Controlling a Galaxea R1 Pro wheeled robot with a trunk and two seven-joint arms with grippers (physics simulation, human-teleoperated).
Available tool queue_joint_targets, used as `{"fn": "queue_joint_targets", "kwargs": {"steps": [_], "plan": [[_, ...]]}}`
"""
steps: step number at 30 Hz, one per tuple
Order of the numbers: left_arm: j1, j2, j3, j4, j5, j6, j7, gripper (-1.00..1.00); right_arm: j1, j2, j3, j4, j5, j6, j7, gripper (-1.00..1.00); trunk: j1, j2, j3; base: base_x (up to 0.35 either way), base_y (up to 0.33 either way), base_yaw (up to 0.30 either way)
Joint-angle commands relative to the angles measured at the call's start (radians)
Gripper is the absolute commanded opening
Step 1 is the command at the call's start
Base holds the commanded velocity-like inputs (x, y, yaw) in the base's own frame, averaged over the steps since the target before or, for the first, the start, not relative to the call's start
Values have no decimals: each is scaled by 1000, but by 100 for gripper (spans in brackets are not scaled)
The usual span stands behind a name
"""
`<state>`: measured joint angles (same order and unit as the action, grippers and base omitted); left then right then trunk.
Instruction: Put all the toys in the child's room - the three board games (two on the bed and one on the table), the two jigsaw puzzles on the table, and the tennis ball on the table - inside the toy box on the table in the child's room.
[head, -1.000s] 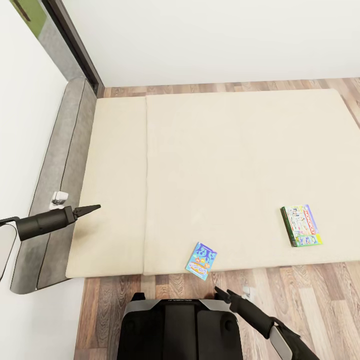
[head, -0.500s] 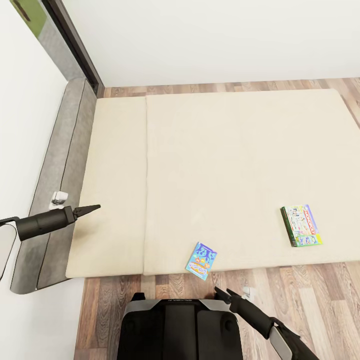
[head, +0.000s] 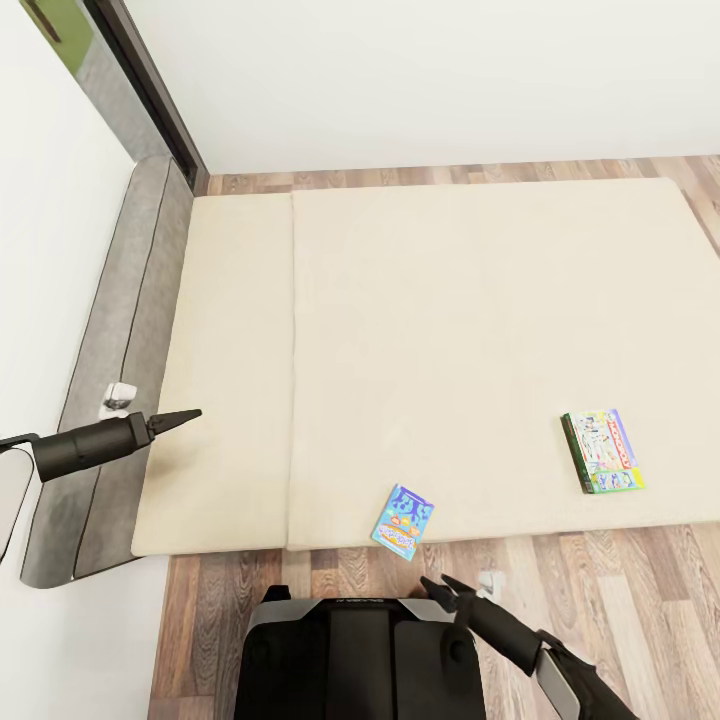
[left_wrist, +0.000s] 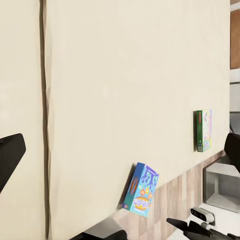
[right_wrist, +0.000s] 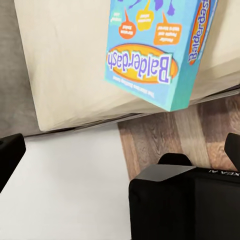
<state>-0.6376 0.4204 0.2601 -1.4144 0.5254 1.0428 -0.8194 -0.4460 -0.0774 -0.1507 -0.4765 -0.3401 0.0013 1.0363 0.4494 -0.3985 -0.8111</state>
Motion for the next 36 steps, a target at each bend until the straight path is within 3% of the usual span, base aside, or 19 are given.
{"fn": "queue_joint_targets", "kwargs": {"steps": [1,36], "plan": [[-1,0,1,0,-4,3,-6,100,0,1,-1,1,-2,0,5,100,1,-1,-1,0,0,0],[-1,1,2,0,-4,3,-6,100,0,5,-3,0,-2,0,8,100,1,-1,-1,0,0,0]]}}
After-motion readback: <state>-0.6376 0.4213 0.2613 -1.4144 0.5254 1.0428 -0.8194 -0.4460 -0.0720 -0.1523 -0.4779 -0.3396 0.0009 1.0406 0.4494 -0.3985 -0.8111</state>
